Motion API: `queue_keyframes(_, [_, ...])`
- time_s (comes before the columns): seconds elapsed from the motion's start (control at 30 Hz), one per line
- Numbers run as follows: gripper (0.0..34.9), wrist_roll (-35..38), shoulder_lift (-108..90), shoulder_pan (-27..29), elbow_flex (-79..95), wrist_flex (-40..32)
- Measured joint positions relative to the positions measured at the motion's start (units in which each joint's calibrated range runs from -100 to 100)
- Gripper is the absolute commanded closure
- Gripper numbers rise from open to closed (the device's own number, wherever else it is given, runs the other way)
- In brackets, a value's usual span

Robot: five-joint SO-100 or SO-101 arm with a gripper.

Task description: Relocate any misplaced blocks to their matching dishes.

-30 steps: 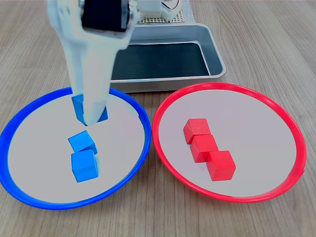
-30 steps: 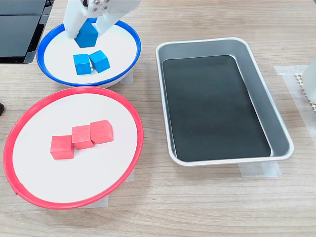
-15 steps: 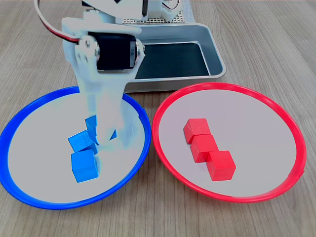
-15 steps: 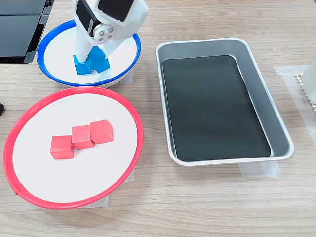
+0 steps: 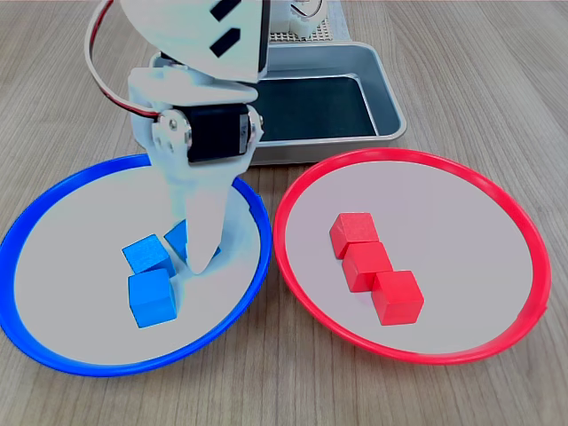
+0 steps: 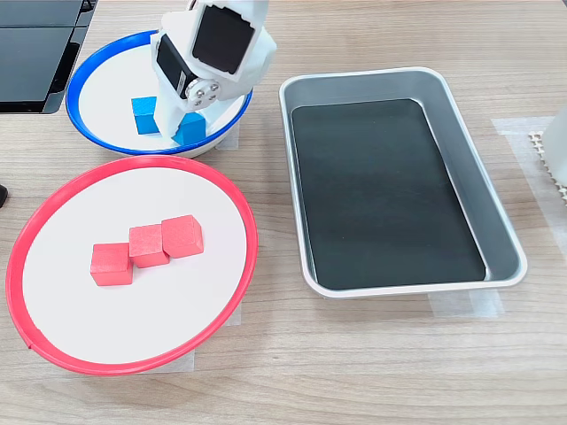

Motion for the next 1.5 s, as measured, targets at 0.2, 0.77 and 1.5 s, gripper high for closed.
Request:
queue_keyframes(0.2, [21.0, 0.0, 1.5, 0.2, -1.8, -1.4])
queue_keyframes(0.77, [18.8, 2.7, -12.9, 1.3, 5.9, -0.7])
queue_keyframes(1.5, [34.6, -10.3, -74.5, -10.3, 59.1, -12.9])
